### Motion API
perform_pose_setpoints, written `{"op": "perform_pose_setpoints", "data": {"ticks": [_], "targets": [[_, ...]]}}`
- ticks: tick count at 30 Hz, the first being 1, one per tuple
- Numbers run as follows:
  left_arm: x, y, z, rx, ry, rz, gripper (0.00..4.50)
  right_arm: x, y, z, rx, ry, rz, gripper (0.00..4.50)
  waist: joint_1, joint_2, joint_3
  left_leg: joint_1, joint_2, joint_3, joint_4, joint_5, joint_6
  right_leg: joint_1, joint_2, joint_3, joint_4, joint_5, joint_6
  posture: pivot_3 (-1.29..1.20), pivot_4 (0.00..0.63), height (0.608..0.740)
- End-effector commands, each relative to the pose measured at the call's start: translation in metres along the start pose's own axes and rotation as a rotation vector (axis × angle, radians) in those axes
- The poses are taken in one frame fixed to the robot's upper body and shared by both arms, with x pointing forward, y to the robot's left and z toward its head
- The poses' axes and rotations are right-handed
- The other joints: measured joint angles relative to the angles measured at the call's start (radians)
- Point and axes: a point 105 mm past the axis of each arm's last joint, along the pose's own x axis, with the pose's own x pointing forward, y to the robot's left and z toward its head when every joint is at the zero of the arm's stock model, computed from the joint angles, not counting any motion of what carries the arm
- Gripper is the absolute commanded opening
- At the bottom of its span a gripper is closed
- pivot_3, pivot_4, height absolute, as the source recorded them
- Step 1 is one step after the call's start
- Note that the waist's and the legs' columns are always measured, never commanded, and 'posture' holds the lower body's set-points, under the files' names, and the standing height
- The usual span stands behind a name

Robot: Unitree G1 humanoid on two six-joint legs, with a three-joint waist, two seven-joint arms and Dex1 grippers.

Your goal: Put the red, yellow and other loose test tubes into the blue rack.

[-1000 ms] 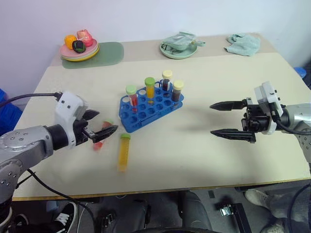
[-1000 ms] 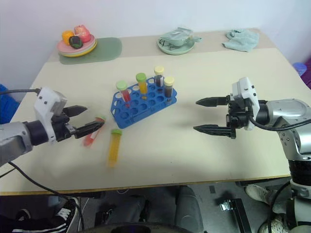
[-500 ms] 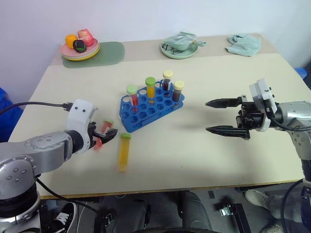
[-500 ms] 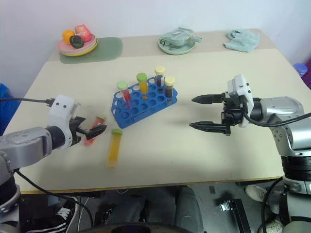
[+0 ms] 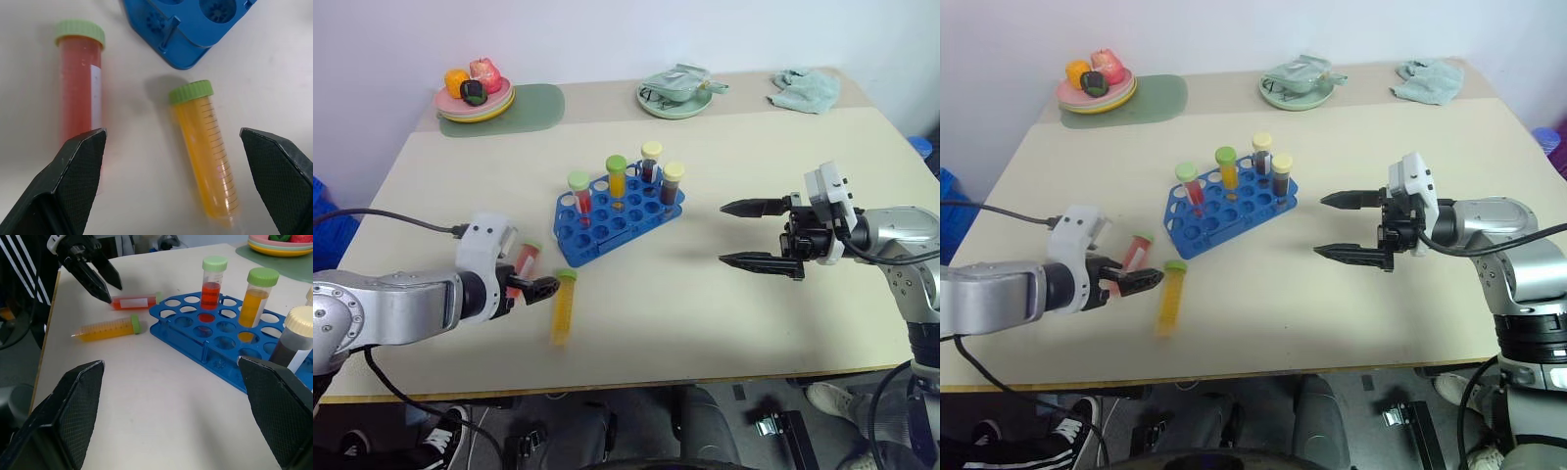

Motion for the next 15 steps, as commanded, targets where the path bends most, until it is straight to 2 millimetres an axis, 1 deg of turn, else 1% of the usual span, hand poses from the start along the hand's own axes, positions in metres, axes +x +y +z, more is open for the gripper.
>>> {"op": "perform_pose_setpoints", "data": {"ticks": [1, 5, 7, 12, 15], "targets": [[0.002, -0.007, -0.003, -0.038, -0.020, -0.028, 4.50, 0.002, 0.002, 0.011, -0.056, -0.020, 0.007, 4.45, 0.000, 0.000, 0.000, 0.000, 0.000, 0.000, 0.000, 0.000, 0.000, 0.000, 0.000, 0.000, 0.000, 0.000, 0.000, 0.00, 0.150, 0.740], [0.010, -0.008, -0.008, -0.150, -0.048, -0.021, 4.50, 0.005, 0.002, 0.011, -0.054, -0.024, 0.012, 4.45, 0.000, 0.000, 0.000, 0.000, 0.001, 0.001, 0.000, 0.000, 0.000, 0.000, 0.001, 0.001, -0.001, 0.000, 0.000, 0.00, 0.150, 0.740], [0.008, -0.007, -0.006, -0.100, -0.031, -0.018, 4.50, 0.005, 0.002, 0.011, -0.056, -0.020, 0.016, 4.45, 0.002, 0.000, 0.000, 0.000, 0.001, 0.001, 0.000, 0.000, 0.000, 0.000, 0.001, 0.001, -0.001, 0.000, 0.000, 0.00, 0.150, 0.740], [0.013, -0.006, -0.008, -0.116, -0.021, 0.012, 4.50, 0.008, 0.001, 0.010, -0.056, -0.023, 0.016, 4.45, 0.001, 0.000, 0.000, 0.000, 0.001, 0.001, 0.000, 0.000, 0.000, 0.000, 0.001, 0.002, -0.001, 0.000, 0.000, 0.00, 0.150, 0.740], [0.015, -0.003, -0.006, -0.086, 0.006, 0.019, 4.50, 0.009, 0.001, 0.009, -0.054, -0.025, 0.018, 4.45, 0.001, 0.000, 0.000, 0.000, 0.001, 0.002, 0.000, 0.000, 0.000, 0.000, 0.002, 0.002, -0.001, 0.000, 0.000, 0.00, 0.150, 0.740]]}}
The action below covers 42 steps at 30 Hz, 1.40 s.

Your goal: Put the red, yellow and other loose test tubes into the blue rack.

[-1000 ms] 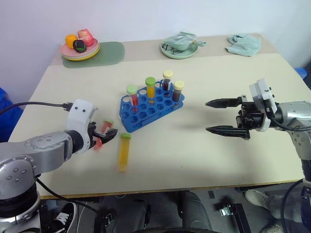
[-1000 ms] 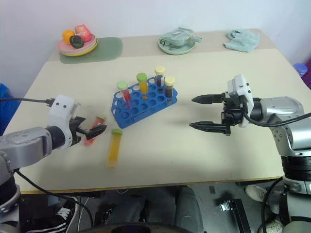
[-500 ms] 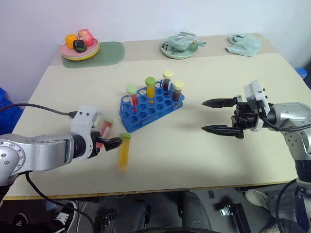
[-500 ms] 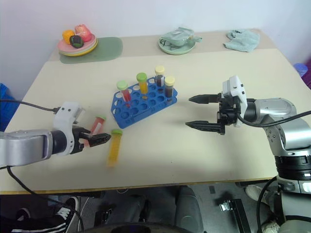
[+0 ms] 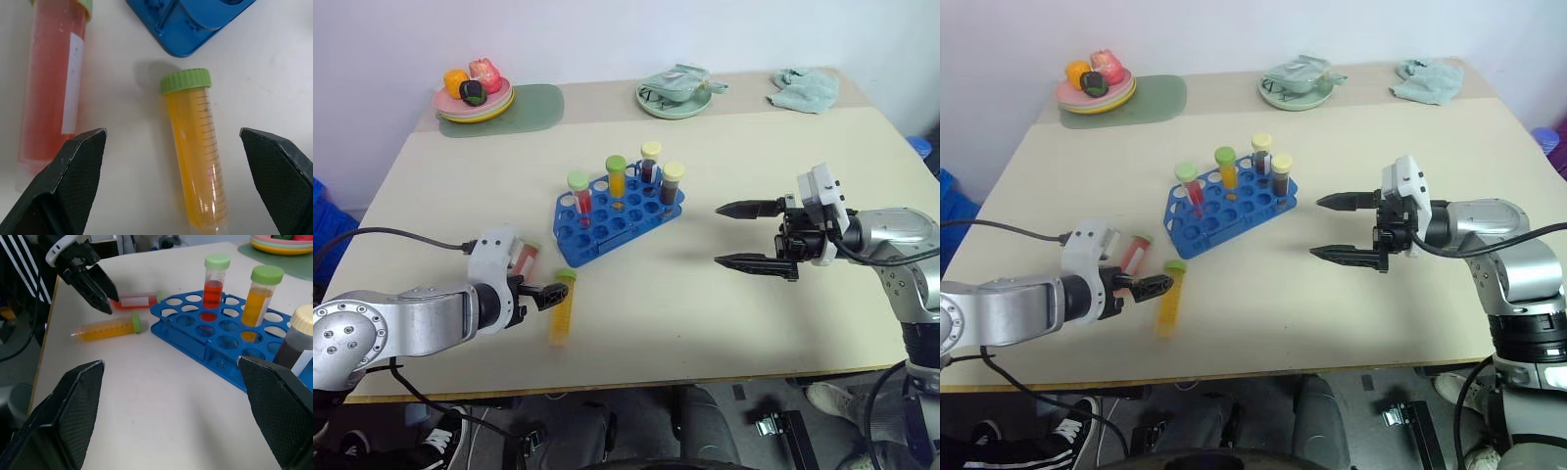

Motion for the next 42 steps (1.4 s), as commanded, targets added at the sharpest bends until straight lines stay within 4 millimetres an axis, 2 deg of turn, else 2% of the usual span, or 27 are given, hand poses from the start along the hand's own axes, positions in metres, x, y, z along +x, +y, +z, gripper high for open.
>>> {"op": "perform_pose_setpoints", "data": {"ticks": [1, 16, 19, 22, 23, 33, 37, 42], "targets": [[0.001, 0.002, 0.003, 0.003, 0.007, 0.003, 4.50, 0.002, 0.001, 0.012, -0.059, -0.018, 0.008, 4.45, 0.000, 0.000, 0.000, 0.000, 0.000, 0.000, 0.000, 0.000, 0.000, 0.000, 0.000, 0.000, 0.000, 0.000, 0.000, 0.00, 0.150, 0.740], [0.011, -0.007, -0.006, 0.045, 0.075, -0.016, 4.50, 0.003, 0.002, 0.011, -0.054, -0.018, -0.012, 4.45, 0.000, 0.000, 0.000, 0.000, 0.000, 0.000, 0.000, 0.000, 0.000, 0.000, 0.000, 0.000, 0.000, 0.000, 0.000, 0.00, 0.150, 0.740], [0.013, -0.006, -0.008, 0.020, 0.069, 0.002, 3.63, 0.002, 0.001, 0.011, -0.055, -0.016, -0.016, 4.50, 0.000, 0.000, 0.000, 0.000, 0.000, 0.000, 0.000, 0.000, 0.000, 0.000, 0.000, 0.000, 0.000, 0.000, 0.000, 0.00, 0.150, 0.740], [0.012, -0.003, -0.009, 0.024, 0.074, 0.025, 2.14, 0.002, 0.000, 0.011, -0.056, -0.013, -0.019, 4.50, 0.000, 0.000, 0.000, 0.000, 0.000, 0.000, 0.000, 0.000, 0.000, 0.000, 0.000, 0.000, 0.000, 0.000, 0.000, 0.00, 0.150, 0.740], [0.013, -0.003, -0.011, 0.010, 0.075, 0.021, 1.78, 0.001, 0.000, 0.011, -0.056, -0.013, -0.020, 4.50, 0.000, 0.000, 0.000, 0.000, 0.000, 0.000, 0.000, 0.000, 0.000, 0.000, 0.000, 0.000, 0.000, 0.000, 0.000, 0.00, 0.150, 0.740], [0.014, 0.001, -0.018, -0.041, 0.071, 0.057, 1.78, 0.001, -0.001, 0.010, -0.060, -0.009, -0.031, 4.50, 0.000, 0.000, 0.000, 0.000, 0.000, 0.001, 0.000, 0.000, 0.000, 0.000, 0.000, 0.001, 0.000, 0.000, 0.000, 0.00, 0.150, 0.740], [0.013, 0.005, -0.019, -0.076, 0.055, 0.088, 0.78, 0.002, -0.003, 0.011, -0.069, -0.009, -0.036, 4.50, 0.000, 0.000, 0.000, 0.000, 0.000, 0.001, 0.000, 0.000, 0.000, 0.000, 0.000, 0.001, 0.000, 0.000, 0.000, 0.00, 0.150, 0.740], [0.006, 0.013, -0.004, -0.035, 0.011, 0.155, 0.78, 0.001, -0.003, 0.008, -0.069, -0.001, -0.036, 4.50, 0.001, 0.000, 0.000, 0.001, 0.000, 0.001, 0.000, 0.000, 0.000, 0.000, 0.000, 0.001, 0.000, 0.000, 0.000, 0.00, 0.150, 0.740]]}}
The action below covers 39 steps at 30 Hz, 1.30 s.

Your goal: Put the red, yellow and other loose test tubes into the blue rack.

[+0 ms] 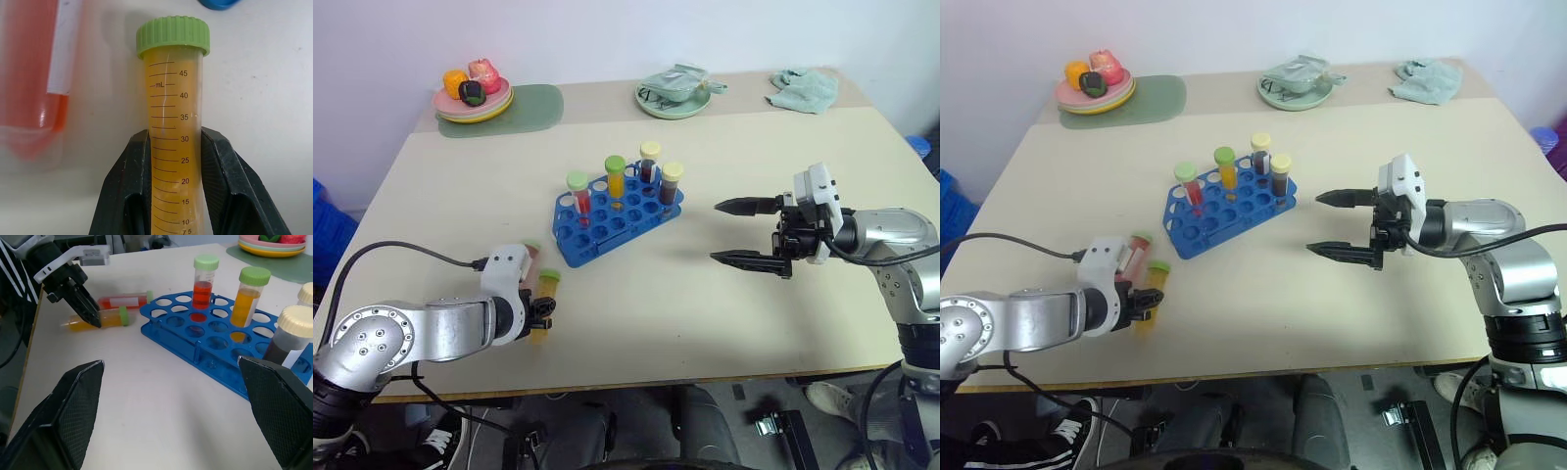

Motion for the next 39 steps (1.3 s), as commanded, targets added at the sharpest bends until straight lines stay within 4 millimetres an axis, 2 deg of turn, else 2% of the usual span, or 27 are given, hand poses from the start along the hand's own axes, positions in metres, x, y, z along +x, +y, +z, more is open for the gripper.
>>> {"op": "perform_pose_setpoints", "data": {"ticks": [1, 5, 8, 10, 12, 15, 19, 25, 29, 33, 39], "targets": [[-0.013, 0.009, 0.027, 0.024, -0.119, 0.087, 0.78, -0.001, 0.001, 0.008, -0.046, -0.012, 0.006, 4.50, 0.002, 0.000, 0.000, 0.000, 0.000, 0.000, 0.000, 0.000, 0.000, 0.000, 0.000, 0.000, 0.000, 0.000, 0.000, 0.00, 0.150, 0.740], [-0.031, 0.022, 0.058, 0.076, -0.321, 0.211, 0.78, -0.003, 0.000, 0.008, -0.048, -0.013, -0.005, 4.50, 0.000, 0.000, 0.000, 0.000, 0.000, 0.000, 0.000, 0.000, 0.000, 0.000, 0.000, 0.000, 0.000, 0.000, 0.000, 0.00, 0.150, 0.740], [-0.049, 0.007, 0.083, 0.187, -0.580, 0.159, 0.78, -0.005, -0.002, 0.007, -0.044, -0.014, -0.023, 4.50, 0.000, 0.000, 0.000, 0.000, 0.000, 0.001, -0.001, 0.000, 0.000, 0.000, 0.000, 0.000, -0.001, 0.000, 0.000, 0.00, 0.150, 0.740], [-0.056, 0.003, 0.087, 0.261, -0.668, 0.145, 0.78, -0.006, -0.003, 0.005, -0.045, -0.012, -0.029, 4.50, 0.000, 0.000, 0.000, -0.001, 0.000, 0.002, -0.001, 0.000, 0.000, 0.000, 0.000, 0.000, -0.005, 0.000, 0.000, 0.00, 0.150, 0.740], [-0.063, -0.016, 0.092, 0.348, -0.800, 0.017, 0.78, -0.007, -0.005, 0.005, -0.046, -0.018, -0.043, 4.50, 0.000, 0.000, 0.000, -0.001, 0.001, 0.005, -0.001, 0.000, 0.000, 0.001, 0.001, 0.000, -0.007, 0.001, -0.001, 0.00, 0.150, 0.740], [-0.068, -0.025, 0.094, 0.480, -0.911, -0.053, 0.78, -0.007, -0.007, 0.007, -0.041, -0.034, -0.061, 4.50, 0.000, 0.000, 0.000, -0.002, 0.004, 0.008, -0.001, 0.000, 0.000, 0.001, 0.004, 0.000, -0.013, 0.003, -0.004, 0.00, 0.150, 0.740], [-0.068, -0.043, 0.094, 0.592, -1.026, -0.257, 0.78, -0.006, -0.008, 0.007, -0.036, -0.046, -0.078, 4.50, 0.000, 0.000, 0.000, -0.002, 0.005, 0.009, -0.001, 0.000, 0.000, 0.001, 0.005, 0.000, -0.014, 0.004, -0.005, 0.00, 0.150, 0.740], [-0.044, -0.047, 0.113, 0.713, -1.142, -0.345, 0.78, -0.004, -0.015, 0.012, -0.042, -0.071, -0.129, 4.50, 0.002, 0.000, 0.000, -0.002, 0.005, 0.010, -0.001, 0.000, 0.001, 0.003, 0.005, 0.000, -0.015, 0.005, -0.004, 0.00, 0.150, 0.740], [-0.022, -0.069, 0.124, 0.785, -1.201, -0.417, 0.78, -0.003, -0.014, 0.017, -0.050, -0.077, -0.141, 4.50, 0.001, 0.000, -0.001, -0.002, 0.005, 0.010, 0.000, 0.000, 0.002, 0.003, 0.005, -0.001, -0.017, 0.007, -0.003, 0.00, 0.150, 0.740], [-0.002, -0.090, 0.126, 0.786, -1.195, -0.497, 0.78, -0.004, -0.015, 0.021, -0.054, -0.081, -0.164, 4.50, -0.001, 0.000, -0.001, -0.003, 0.005, 0.011, 0.001, -0.001, 0.002, 0.003, 0.005, -0.001, -0.017, 0.009, -0.001, 0.00, 0.150, 0.740], [0.020, -0.098, 0.137, 0.774, -1.212, -0.478, 0.78, -0.006, -0.015, 0.022, -0.048, -0.088, -0.196, 4.50, 0.001, -0.001, -0.001, -0.003, 0.006, 0.011, 0.001, -0.001, 0.002, 0.003, 0.005, -0.001, -0.018, 0.009, -0.001, 0.00, 0.150, 0.740]]}}
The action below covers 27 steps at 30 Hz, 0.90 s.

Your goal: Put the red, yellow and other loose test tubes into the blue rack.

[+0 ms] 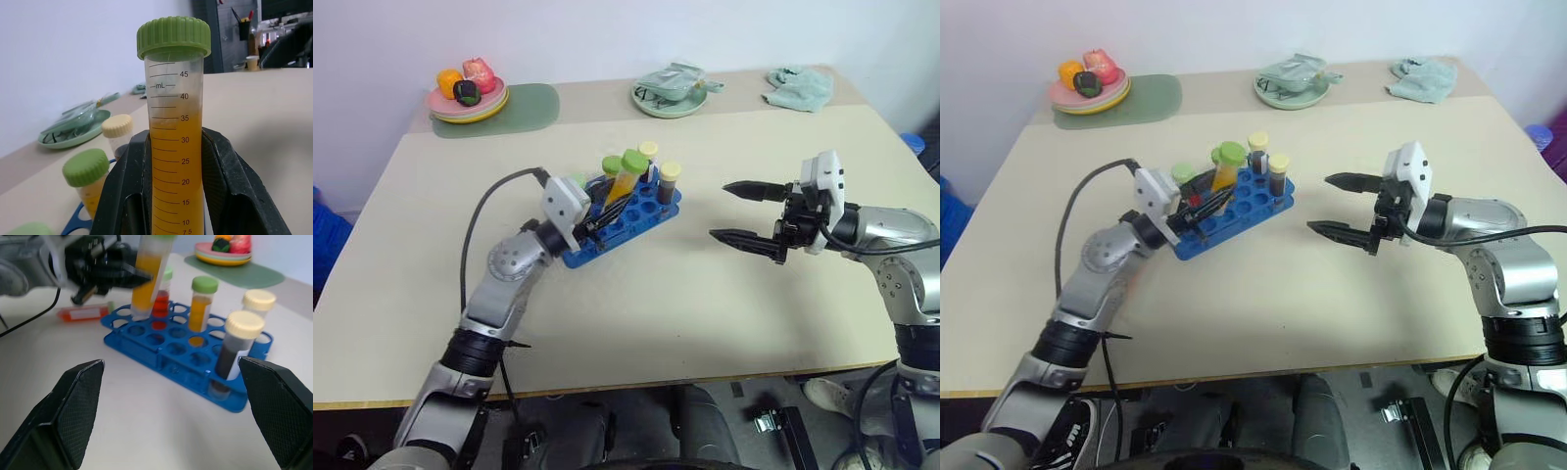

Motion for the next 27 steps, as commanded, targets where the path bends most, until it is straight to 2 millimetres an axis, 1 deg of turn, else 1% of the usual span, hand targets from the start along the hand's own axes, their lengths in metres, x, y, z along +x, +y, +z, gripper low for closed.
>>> {"op": "perform_pose_setpoints", "data": {"ticks": [1, 4, 6, 10, 19, 21, 27], "targets": [[0.012, 0.010, 0.000, 0.057, -0.033, 0.031, 0.78, -0.002, 0.002, 0.015, -0.040, -0.045, -0.016, 4.50, 0.004, 0.000, 0.000, 0.000, 0.000, 0.000, 0.000, 0.000, 0.000, 0.000, 0.000, 0.000, 0.000, 0.000, 0.000, 0.00, 0.150, 0.740], [0.023, 0.011, 0.001, 0.066, -0.061, 0.043, 0.78, -0.003, 0.003, 0.015, -0.039, -0.044, -0.025, 4.50, 0.004, 0.000, 0.000, 0.000, 0.000, 0.000, 0.000, 0.000, 0.000, 0.000, 0.000, 0.000, 0.000, 0.001, 0.000, 0.00, 0.150, 0.740], [0.028, 0.008, -0.002, 0.091, -0.063, 0.023, 0.78, -0.004, 0.002, 0.016, -0.038, -0.043, -0.031, 4.50, 0.003, 0.000, 0.000, 0.000, 0.000, 0.000, 0.000, 0.000, 0.000, 0.000, 0.000, 0.000, 0.000, 0.001, 0.001, 0.00, 0.150, 0.740], [0.037, 0.000, -0.009, 0.072, -0.069, -0.010, 0.78, -0.005, 0.003, 0.016, -0.038, -0.040, -0.038, 4.50, 0.001, 0.000, 0.000, -0.001, 0.000, 0.000, 0.000, 0.000, 0.000, 0.000, 0.000, 0.000, -0.001, 0.002, 0.001, 0.00, 0.150, 0.740], [0.043, -0.005, -0.022, 0.094, -0.045, -0.013, 0.78, -0.012, 0.002, 0.016, -0.039, -0.025, -0.064, 4.50, 0.003, 0.000, 0.000, -0.001, 0.000, 0.000, 0.001, 0.000, 0.000, 0.000, 0.000, 0.000, -0.001, 0.002, 0.001, 0.00, 0.150, 0.740], [0.045, -0.008, -0.028, 0.121, -0.026, -0.022, 0.78, -0.013, 0.002, 0.016, -0.039, -0.022, -0.067, 4.50, 0.002, 0.000, 0.000, -0.001, 0.000, 0.000, 0.001, 0.000, 0.000, 0.000, 0.000, 0.000, -0.001, 0.002, 0.001, 0.00, 0.150, 0.740], [0.050, -0.016, -0.033, 0.099, -0.025, -0.022, 0.78, -0.014, 0.004, 0.017, -0.042, -0.018, -0.073, 4.50, 0.003, 0.000, 0.000, -0.001, 0.000, 0.000, 0.001, 0.000, 0.000, 0.000, 0.000, 0.000, -0.001, 0.002, 0.001, 0.00, 0.150, 0.740]]}}
